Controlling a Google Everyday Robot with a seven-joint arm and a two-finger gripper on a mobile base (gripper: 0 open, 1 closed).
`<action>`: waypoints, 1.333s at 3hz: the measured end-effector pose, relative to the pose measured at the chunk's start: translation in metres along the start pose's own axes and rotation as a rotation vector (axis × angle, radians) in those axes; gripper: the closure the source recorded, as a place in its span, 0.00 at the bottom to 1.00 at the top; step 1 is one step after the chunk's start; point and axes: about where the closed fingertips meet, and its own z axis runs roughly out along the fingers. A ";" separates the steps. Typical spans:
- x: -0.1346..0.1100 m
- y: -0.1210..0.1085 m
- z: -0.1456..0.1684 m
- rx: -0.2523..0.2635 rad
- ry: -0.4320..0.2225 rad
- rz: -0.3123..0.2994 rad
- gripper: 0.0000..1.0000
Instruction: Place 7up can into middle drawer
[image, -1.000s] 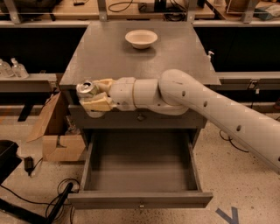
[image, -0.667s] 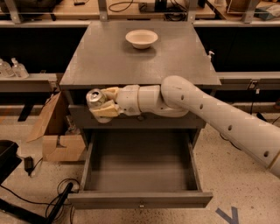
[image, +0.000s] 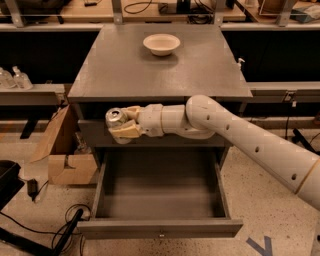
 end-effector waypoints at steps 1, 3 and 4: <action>0.047 0.040 0.027 -0.062 -0.050 0.058 1.00; 0.141 0.100 0.073 -0.168 -0.138 0.076 1.00; 0.190 0.100 0.085 -0.181 -0.154 0.065 1.00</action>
Offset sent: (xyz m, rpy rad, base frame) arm -0.0821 0.0532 -0.1778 0.0786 0.1598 0.1896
